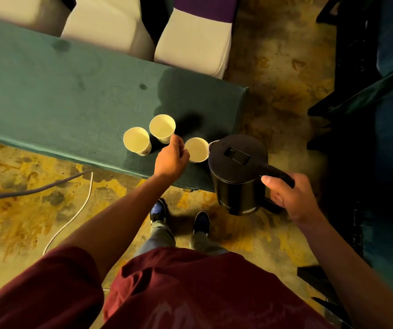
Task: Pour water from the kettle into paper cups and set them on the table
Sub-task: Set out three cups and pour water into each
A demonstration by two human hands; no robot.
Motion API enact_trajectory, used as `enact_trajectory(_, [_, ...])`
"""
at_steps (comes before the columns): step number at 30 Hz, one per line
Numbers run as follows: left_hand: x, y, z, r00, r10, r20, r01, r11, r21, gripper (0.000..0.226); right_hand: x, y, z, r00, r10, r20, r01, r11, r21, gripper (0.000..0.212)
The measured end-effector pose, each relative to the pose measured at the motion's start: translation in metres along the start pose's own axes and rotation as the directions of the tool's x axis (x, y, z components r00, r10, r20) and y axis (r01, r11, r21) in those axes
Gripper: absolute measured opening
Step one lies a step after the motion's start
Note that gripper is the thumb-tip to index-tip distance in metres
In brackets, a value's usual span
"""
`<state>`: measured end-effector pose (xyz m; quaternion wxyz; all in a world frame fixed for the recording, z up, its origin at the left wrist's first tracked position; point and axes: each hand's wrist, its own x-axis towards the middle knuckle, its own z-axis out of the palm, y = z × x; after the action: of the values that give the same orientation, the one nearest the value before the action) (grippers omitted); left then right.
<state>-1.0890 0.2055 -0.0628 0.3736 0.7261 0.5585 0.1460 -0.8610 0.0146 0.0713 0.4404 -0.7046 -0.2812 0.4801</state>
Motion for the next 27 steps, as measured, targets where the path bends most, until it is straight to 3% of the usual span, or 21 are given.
enact_trajectory(3, [-0.001,0.001,0.0,1.0,0.008,0.012,-0.008,1.0,-0.014,0.018,-0.004,-0.001,-0.002,1.0,0.004,-0.007,-0.004,0.999,-0.033,0.056])
enact_trajectory(18, [-0.003,0.011,0.003,0.995,0.037,0.089,-0.038,0.999,0.011,0.022,-0.015,0.002,-0.007,0.999,0.029,-0.015,-0.029,0.999,-0.043,0.043])
enact_trajectory(27, [-0.003,0.01,0.006,0.995,0.016,0.103,-0.019,0.999,0.028,0.022,-0.016,0.004,-0.01,0.999,0.006,-0.041,-0.009,0.997,-0.081,0.055])
